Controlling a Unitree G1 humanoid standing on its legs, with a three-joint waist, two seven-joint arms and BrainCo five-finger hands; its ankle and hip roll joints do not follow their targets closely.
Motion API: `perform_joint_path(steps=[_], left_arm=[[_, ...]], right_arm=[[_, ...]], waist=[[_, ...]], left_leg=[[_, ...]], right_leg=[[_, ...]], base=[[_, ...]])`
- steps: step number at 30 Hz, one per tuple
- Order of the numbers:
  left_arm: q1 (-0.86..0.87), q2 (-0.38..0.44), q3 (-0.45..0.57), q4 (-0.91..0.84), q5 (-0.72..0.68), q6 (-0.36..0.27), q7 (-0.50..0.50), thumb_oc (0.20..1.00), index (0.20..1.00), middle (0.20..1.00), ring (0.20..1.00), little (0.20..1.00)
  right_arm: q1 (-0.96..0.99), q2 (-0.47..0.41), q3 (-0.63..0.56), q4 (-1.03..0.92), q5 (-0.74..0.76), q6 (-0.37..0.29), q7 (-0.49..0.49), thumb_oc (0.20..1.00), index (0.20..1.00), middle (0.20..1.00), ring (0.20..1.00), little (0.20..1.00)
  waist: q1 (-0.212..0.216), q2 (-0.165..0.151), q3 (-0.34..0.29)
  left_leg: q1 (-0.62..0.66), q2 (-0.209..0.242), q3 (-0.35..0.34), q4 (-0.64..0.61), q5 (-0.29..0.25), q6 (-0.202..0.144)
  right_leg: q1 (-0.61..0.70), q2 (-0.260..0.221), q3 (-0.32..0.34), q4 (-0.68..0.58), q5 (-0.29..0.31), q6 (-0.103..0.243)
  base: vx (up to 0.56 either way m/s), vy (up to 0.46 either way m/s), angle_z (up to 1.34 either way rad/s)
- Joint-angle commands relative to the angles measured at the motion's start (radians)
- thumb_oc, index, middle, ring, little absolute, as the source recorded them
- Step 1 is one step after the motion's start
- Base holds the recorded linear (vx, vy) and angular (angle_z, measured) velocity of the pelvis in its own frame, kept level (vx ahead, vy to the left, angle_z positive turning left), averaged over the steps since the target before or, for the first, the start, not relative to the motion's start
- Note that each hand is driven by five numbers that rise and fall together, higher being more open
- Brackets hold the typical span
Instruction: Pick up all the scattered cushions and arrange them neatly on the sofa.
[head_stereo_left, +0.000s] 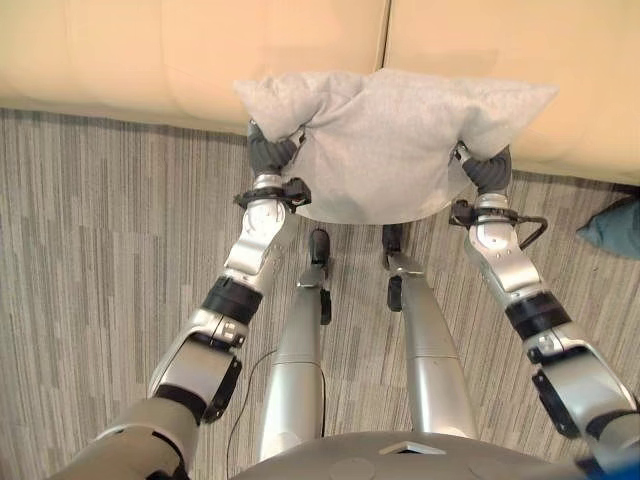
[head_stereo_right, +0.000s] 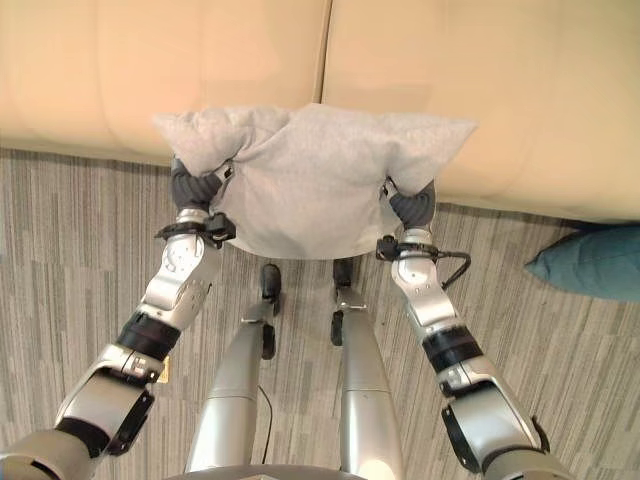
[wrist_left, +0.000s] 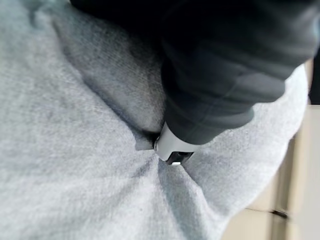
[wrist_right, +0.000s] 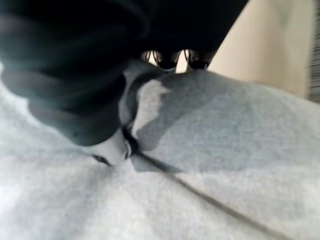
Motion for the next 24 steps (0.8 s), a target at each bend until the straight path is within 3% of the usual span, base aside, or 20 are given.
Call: perform_joint_path(steps=[1,7,12,18,24], left_arm=[[-0.070,-0.044,-0.067,-0.075,0.081,-0.104,-0.094,0.200,0.200,0.200,0.200,0.200],[0.124,0.013,-0.073,-0.170,0.195,-0.097,-0.128,0.200,0.200,0.200,0.200,0.200],[0.302,0.044,-0.027,-0.189,0.220,-0.078,-0.135,0.200,0.200,0.200,0.200,0.200],[0.377,0.044,-0.007,-0.190,0.198,-0.061,-0.155,0.200,0.200,0.200,0.200,0.200],[0.403,0.025,-0.010,-0.178,0.166,-0.040,-0.173,0.200,0.200,0.200,0.200,0.200]], right_arm=[[-0.094,0.069,0.032,-0.094,-0.063,-0.156,0.087,0.200,0.200,0.200,0.200,0.200],[0.105,0.058,-0.008,-0.203,-0.047,-0.165,0.157,0.200,0.200,0.200,0.200,0.200],[0.265,0.024,-0.066,-0.260,-0.107,-0.131,0.176,0.200,0.200,0.200,0.200,0.200],[0.342,0.019,-0.085,-0.265,-0.116,-0.116,0.192,0.200,0.200,0.200,0.200,0.200],[0.371,0.026,-0.085,-0.235,-0.097,-0.102,0.213,0.200,0.200,0.200,0.200,0.200]], waist=[[-0.010,0.008,-0.048],[-0.005,0.000,-0.071],[-0.007,-0.010,-0.140],[-0.010,-0.035,-0.171],[0.001,-0.043,-0.179]], left_leg=[[0.093,-0.023,-0.026,-0.108,-0.041,0.018],[0.399,-0.005,-0.031,-0.227,-0.035,0.007],[0.653,0.022,-0.013,-0.311,-0.032,-0.008],[0.758,0.027,-0.001,-0.279,-0.066,-0.020],[0.823,0.031,0.012,-0.274,-0.083,-0.018]], right_leg=[[0.122,-0.012,-0.045,-0.110,-0.026,0.068],[0.432,-0.009,-0.076,-0.242,-0.026,0.073],[0.725,0.015,-0.092,-0.354,-0.045,0.072],[0.892,0.048,-0.077,-0.435,-0.057,0.064],[0.988,0.050,-0.087,-0.483,-0.055,0.062]], base=[[0.03,-0.035,0.08],[0.08,-0.037,0.00],[0.15,-0.067,-0.02],[0.07,-0.063,0.11],[0.09,0.009,0.08]])
